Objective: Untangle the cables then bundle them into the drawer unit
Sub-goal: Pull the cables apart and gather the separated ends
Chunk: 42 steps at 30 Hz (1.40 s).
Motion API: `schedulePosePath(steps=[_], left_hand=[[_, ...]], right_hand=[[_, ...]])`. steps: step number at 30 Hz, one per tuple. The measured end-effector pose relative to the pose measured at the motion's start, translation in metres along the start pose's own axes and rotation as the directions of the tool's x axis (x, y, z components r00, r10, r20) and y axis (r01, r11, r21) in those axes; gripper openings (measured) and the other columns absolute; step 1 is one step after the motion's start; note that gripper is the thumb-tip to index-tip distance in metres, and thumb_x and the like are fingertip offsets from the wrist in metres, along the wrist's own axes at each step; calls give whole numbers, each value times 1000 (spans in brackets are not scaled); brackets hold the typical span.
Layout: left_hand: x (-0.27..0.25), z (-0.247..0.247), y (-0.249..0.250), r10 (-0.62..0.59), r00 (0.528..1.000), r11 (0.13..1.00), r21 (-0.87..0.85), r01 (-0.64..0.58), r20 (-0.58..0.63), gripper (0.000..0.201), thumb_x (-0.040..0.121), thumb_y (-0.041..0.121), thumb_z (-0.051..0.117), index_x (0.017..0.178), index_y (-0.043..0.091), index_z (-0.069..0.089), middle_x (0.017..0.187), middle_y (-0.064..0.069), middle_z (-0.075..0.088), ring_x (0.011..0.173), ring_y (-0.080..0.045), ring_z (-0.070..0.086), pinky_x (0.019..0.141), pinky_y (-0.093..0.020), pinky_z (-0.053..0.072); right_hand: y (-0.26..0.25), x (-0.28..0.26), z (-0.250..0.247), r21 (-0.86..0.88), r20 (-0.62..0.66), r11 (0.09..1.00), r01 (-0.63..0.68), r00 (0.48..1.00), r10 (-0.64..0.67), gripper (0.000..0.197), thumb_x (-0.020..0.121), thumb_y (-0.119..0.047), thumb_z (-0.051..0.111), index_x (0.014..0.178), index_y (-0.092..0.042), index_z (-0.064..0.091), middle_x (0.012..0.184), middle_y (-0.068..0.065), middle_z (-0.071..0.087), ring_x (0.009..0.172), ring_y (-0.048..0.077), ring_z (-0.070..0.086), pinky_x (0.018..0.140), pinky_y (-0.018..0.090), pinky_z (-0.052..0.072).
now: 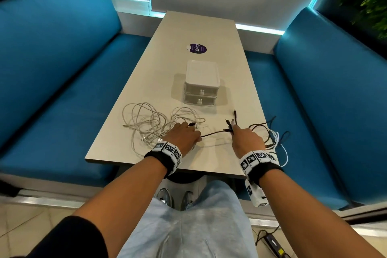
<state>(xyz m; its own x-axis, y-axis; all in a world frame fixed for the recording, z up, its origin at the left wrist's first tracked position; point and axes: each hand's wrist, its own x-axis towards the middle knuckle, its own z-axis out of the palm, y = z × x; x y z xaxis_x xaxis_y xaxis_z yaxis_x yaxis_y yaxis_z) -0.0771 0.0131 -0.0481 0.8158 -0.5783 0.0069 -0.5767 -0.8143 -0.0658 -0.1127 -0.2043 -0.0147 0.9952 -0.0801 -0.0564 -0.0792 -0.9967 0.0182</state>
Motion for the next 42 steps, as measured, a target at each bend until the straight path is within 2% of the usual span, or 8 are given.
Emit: schedulePosePath(steps=[4, 7, 12, 17, 25, 34, 38, 42], left_hand=[[5, -1, 5, 14, 1000, 1000, -8, -14, -3, 31, 105, 35, 36, 114, 17, 61, 117, -4, 64, 109, -30, 50, 89, -40, 36], [5, -1, 5, 49, 999, 999, -3, -49, 2, 28, 103, 31, 39, 125, 28, 56, 120, 0, 61, 111, -29, 49, 90, -40, 37], [1, 1, 4, 35, 998, 999, -22, -36, -47, 37, 104, 43, 34, 118, 20, 60, 117, 1, 59, 113, -27, 45, 89, -39, 35], [2, 0, -6, 36, 998, 997, -63, -39, -54, 28, 104, 36, 38, 112, 17, 59, 115, 0, 62, 111, -29, 46, 85, -40, 33], [-5, 1, -19, 47, 997, 999, -11, -48, -57, 30, 104, 37, 39, 114, 23, 63, 114, 5, 63, 113, -28, 44, 91, -42, 32], [2, -3, 1, 39, 997, 999, -7, -40, -72, 20, 98, 32, 45, 104, 21, 62, 103, 1, 65, 107, -26, 47, 88, -41, 34], [3, -7, 8, 51, 994, 998, -22, -53, -92, 26, 98, 35, 44, 109, 20, 63, 105, 1, 64, 108, -25, 47, 88, -40, 34], [0, -2, 5, 61, 989, 997, -29, -65, -132, 30, 103, 38, 39, 110, 21, 63, 105, 2, 67, 107, -26, 50, 88, -40, 35]], right_hand=[[-28, -1, 10, 223, -6, 957, 188, 982, -191, 42, 103, -41, 35, 142, -27, 40, 98, 16, 66, 85, 37, 64, 67, 40, 51], [-41, 2, 18, 274, 62, 938, 214, 969, -239, 40, 102, -44, 36, 132, -23, 50, 98, 16, 67, 87, 36, 63, 72, 43, 53], [-35, 5, 18, 314, 109, 931, 184, 967, -228, 39, 101, -43, 41, 128, -16, 50, 99, 18, 66, 89, 37, 62, 76, 44, 52], [-17, 12, 7, 359, 125, 928, 101, 980, -155, 29, 100, -37, 44, 115, -14, 56, 101, 15, 67, 92, 34, 63, 78, 42, 52], [33, 9, -9, 231, 131, 965, -126, 987, 97, 29, 101, -33, 42, 114, -12, 56, 105, 15, 63, 90, 33, 61, 73, 37, 49], [-37, -6, 1, 371, 27, 925, 87, 994, -104, 39, 101, -43, 38, 124, -15, 54, 101, 16, 69, 94, 36, 64, 77, 42, 53], [-52, -5, 5, 361, 67, 927, 102, 989, -135, 33, 100, -38, 40, 111, -12, 56, 103, 16, 67, 98, 36, 61, 79, 44, 51], [-41, -4, 5, 273, 115, 959, 77, 987, -112, 31, 101, -37, 42, 116, -14, 55, 105, 15, 65, 97, 35, 61, 78, 42, 52]])
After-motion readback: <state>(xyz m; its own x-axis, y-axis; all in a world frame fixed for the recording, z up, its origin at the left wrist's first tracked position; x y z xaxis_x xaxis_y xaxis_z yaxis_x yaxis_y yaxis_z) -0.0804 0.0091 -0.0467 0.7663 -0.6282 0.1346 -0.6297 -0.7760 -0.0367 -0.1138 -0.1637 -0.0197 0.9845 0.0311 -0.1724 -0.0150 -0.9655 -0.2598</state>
